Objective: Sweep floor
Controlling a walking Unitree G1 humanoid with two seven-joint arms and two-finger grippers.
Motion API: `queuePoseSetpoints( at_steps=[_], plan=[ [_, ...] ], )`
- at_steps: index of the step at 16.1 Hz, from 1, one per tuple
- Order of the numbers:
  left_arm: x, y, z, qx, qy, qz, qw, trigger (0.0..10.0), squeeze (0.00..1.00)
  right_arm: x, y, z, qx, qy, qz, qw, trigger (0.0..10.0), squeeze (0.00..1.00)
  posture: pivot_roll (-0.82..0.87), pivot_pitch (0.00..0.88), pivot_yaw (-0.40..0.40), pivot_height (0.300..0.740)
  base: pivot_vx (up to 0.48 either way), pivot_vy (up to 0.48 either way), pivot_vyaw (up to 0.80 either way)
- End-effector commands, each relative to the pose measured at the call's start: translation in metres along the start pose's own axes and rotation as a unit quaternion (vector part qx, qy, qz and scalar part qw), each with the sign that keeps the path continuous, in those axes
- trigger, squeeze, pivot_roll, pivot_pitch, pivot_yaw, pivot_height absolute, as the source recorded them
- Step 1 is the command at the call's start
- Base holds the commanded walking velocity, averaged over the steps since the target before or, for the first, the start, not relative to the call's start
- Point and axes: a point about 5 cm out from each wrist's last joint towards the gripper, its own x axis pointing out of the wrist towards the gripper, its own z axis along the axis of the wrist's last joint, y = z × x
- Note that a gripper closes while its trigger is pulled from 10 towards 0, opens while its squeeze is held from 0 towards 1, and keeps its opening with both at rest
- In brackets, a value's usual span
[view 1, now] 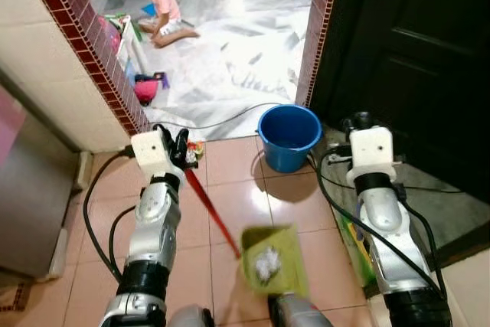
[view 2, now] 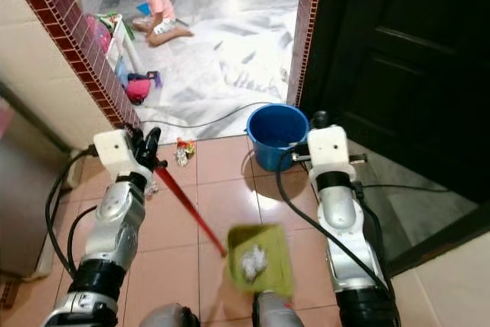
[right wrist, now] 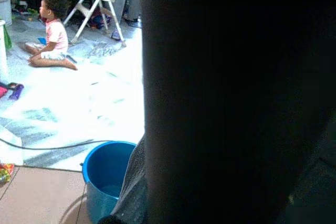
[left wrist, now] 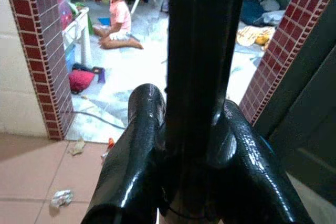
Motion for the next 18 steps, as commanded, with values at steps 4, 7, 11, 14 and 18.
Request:
queuePoseSetpoints(
  at_steps=[4, 7, 11, 14, 18],
  plan=[
    [0.007, -0.009, 0.024, 0.004, -0.04, -0.023, 0.999, 10.0, 0.0, 0.003, 0.008, -0.002, 0.009, 0.004, 0.005, 1.0, 10.0, 0.0, -0.12, 0.0, 0.112, 0.74, 0.0, 0.48, 0.0],
    [0.005, -0.01, 0.021, 0.001, -0.035, -0.022, 0.999, 10.0, 0.0, 0.006, 0.012, -0.003, 0.012, 0.004, 0.013, 1.0, 10.0, 0.0, -0.12, 0.0, 0.101, 0.74, 0.0, 0.48, 0.0],
    [0.005, -0.011, 0.022, 0.006, -0.033, -0.021, 0.999, 10.0, 0.0, 0.011, 0.011, -0.002, 0.011, 0.001, 0.008, 1.0, 10.0, 0.0, -0.12, 0.0, 0.106, 0.74, 0.0, 0.36, 0.0],
    [0.011, -0.018, 0.037, 0.004, -0.06, -0.036, 0.998, 10.0, 0.0, 0.018, 0.011, 0.009, 0.012, -0.017, 0.004, 1.0, 10.0, 0.0, -0.12, 0.0, 0.104, 0.74, 0.0, 0.0, -0.46],
    [0.01, -0.032, 0.049, -0.024, -0.08, -0.041, 0.996, 10.0, 0.0, 0.013, 0.015, 0.011, 0.007, -0.027, 0.025, 0.999, 10.0, 0.0, -0.1, 0.0, 0.089, 0.74, 0.0, 0.0, -0.11]
  ],
)
